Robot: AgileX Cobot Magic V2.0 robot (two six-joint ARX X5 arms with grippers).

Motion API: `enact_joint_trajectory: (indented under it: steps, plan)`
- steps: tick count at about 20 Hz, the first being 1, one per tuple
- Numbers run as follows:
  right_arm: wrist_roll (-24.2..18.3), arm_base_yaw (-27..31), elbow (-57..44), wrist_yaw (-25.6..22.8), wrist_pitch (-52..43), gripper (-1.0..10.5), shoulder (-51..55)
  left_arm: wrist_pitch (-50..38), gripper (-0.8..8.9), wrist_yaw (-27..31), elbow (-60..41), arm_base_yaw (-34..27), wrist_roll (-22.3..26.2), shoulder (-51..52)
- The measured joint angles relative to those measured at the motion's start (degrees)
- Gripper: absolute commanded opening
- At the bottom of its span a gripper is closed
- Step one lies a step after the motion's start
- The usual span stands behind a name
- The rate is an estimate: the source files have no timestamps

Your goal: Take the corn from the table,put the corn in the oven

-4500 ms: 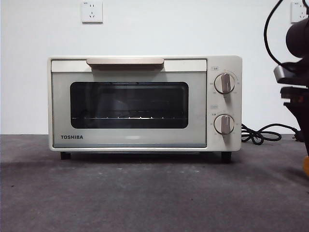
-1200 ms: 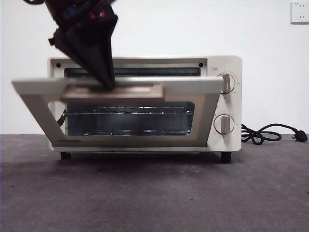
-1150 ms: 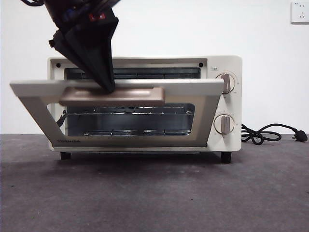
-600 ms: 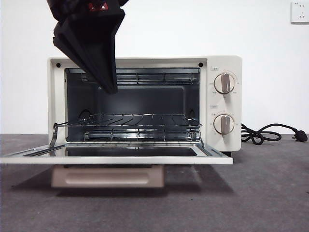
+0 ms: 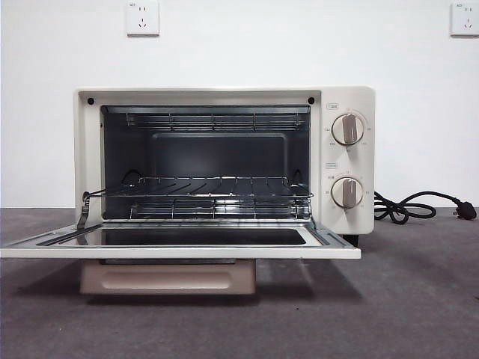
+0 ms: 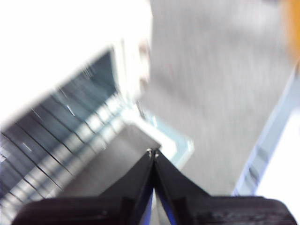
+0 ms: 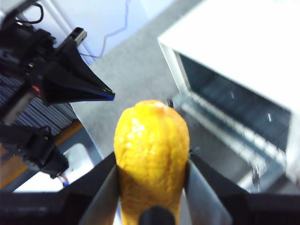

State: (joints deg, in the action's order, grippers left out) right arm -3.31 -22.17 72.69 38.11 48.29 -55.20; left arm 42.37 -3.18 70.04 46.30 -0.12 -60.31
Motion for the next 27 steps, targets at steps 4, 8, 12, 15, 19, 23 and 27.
enact_joint_trajectory:
  steps: [4, 8, 12, 15, 19, 23, 27]
  plan:
    - [2.3, -9.4, 0.0, -9.4, -6.5, -0.1, -0.3, -1.3, -0.06, 4.9, 0.0, 0.0, -1.1, 5.9]
    - [2.3, -19.9, 0.1, -21.6, -11.8, -0.1, -2.3, -1.3, -0.06, 12.0, 0.0, 0.0, -1.8, 11.3]
    - [-0.7, -30.0, 0.1, -34.6, -14.9, -0.1, -6.4, -1.3, -0.06, 19.1, 0.0, 0.0, -2.0, 15.8]
    - [-3.8, -36.3, 0.1, -43.4, -17.7, -0.1, -10.3, -0.9, -0.06, 22.5, 0.0, 0.0, -2.1, 18.3]
    - [-8.2, -41.4, 0.1, -52.0, -21.7, -0.1, -15.6, 0.9, -0.06, 25.4, 0.0, 0.0, -2.1, 21.1]
    - [-12.2, -43.3, 0.1, -57.6, -26.1, -0.1, -21.0, 3.9, -0.06, 27.6, 0.0, 0.0, -2.1, 22.1]
    - [-16.2, -43.8, 0.1, -62.3, -29.6, -0.1, -26.3, 7.0, -0.06, 28.6, 0.0, 0.0, -2.1, 22.1]
